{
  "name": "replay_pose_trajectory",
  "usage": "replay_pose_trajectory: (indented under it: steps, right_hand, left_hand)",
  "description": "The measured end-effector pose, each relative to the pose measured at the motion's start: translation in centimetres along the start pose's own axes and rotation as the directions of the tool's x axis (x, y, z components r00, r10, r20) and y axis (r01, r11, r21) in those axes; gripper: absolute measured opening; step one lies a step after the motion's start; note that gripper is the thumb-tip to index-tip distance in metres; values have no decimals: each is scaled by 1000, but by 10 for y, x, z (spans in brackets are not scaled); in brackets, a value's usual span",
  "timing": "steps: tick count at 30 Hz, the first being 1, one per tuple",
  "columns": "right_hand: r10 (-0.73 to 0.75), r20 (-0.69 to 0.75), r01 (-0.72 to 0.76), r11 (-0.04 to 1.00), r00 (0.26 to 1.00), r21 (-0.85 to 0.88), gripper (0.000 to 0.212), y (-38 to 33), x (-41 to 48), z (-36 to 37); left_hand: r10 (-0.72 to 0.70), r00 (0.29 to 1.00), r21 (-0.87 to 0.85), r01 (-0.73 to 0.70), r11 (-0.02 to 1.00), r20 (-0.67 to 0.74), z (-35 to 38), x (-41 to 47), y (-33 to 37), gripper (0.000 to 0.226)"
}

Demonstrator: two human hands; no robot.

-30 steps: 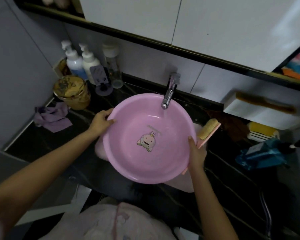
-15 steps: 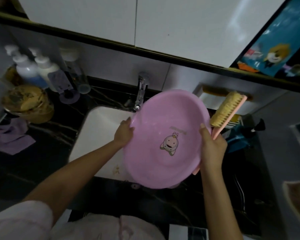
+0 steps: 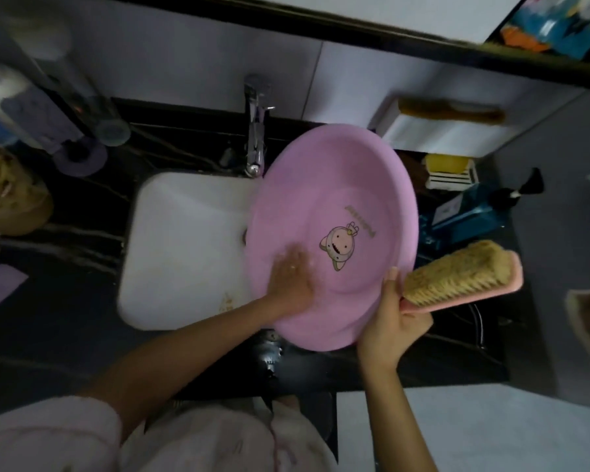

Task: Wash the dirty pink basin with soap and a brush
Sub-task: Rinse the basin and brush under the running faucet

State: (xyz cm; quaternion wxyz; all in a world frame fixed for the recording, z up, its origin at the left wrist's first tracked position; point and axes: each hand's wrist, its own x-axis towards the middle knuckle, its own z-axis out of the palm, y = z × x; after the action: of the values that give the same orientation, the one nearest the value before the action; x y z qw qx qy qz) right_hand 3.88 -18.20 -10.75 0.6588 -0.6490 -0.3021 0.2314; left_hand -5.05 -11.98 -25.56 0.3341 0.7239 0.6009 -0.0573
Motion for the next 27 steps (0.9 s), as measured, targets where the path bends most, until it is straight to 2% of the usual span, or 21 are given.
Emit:
replay_pose_trajectory:
  steps: [2, 4, 5, 7, 10, 12, 14, 17, 19, 20, 21, 22, 23, 24, 25, 27]
  right_hand:
    - [-24, -9, 24, 1000, 1000, -1, 25, 2, -4, 1]
    - [-65, 3, 65, 998, 998, -14, 23, 2, -7, 2]
    - [-76, 10, 76, 997, 997, -14, 24, 4, -9, 3]
    - [-69, -10, 69, 998, 998, -10, 27, 6, -13, 2]
    - [-62, -20, 62, 998, 998, -13, 30, 9, -15, 0]
    - [-76, -17, 75, 997, 997, -22, 31, 11, -14, 0]
    - [-107, -5, 107, 994, 994, -28, 30, 8, -17, 2]
    - [-185, 52, 187, 982, 981, -33, 23, 0, -24, 7]
    - [-216, 72, 220, 974, 974, -52, 28, -5, -22, 8]
    - [-211, 63, 215, 974, 976, -70, 31, -7, -19, 8]
    - [-195, 48, 198, 976, 980, -89, 34, -11, -16, 9]
    - [-174, 35, 177, 978, 984, -110, 36, -15, -12, 11]
    - [-155, 26, 157, 980, 988, -124, 36, -22, -8, 14]
    - [-139, 22, 141, 979, 990, -148, 36, -27, -3, 17]
    - [-128, 27, 131, 975, 991, -179, 35, -32, 2, 20]
    - [-104, 39, 110, 964, 994, -244, 33, -43, 12, 26]
  left_hand:
    - [-15, 973, -171, 56, 984, 232, 0, -21, 20, 69]
    - [24, 923, -351, 122, 928, 384, -3, -38, 30, 75]
    - [65, 908, -383, 109, 917, 414, -5, -44, 29, 75]
    - [120, 896, -236, -18, 972, 428, -9, -46, 11, 69]
    - [121, 963, 162, -163, 973, 242, -15, -28, -35, 62]
    - [168, 983, 312, -184, 932, 78, -26, -10, -60, 62]
    - [252, 967, 407, -213, 888, -43, -34, 7, -74, 60]
    - [276, 952, 398, -203, 895, -135, -36, 14, -74, 59]
    - [238, 968, 322, -199, 926, -84, -29, 8, -61, 60]
    - [217, 976, 238, -210, 948, -4, -26, 1, -53, 60]
    - [207, 973, 87, -216, 973, 104, -27, -9, -46, 59]
    - [219, 954, -145, -192, 971, 203, -29, -23, -44, 60]
    - [250, 922, -395, -121, 911, 295, -35, -44, -42, 60]
    - [301, 894, -571, -64, 818, 331, -41, -64, -40, 56]
    - [350, 886, -660, -69, 748, 305, -48, -83, -39, 49]
    - [430, 884, -700, -190, 689, 183, -59, -117, -39, 34]
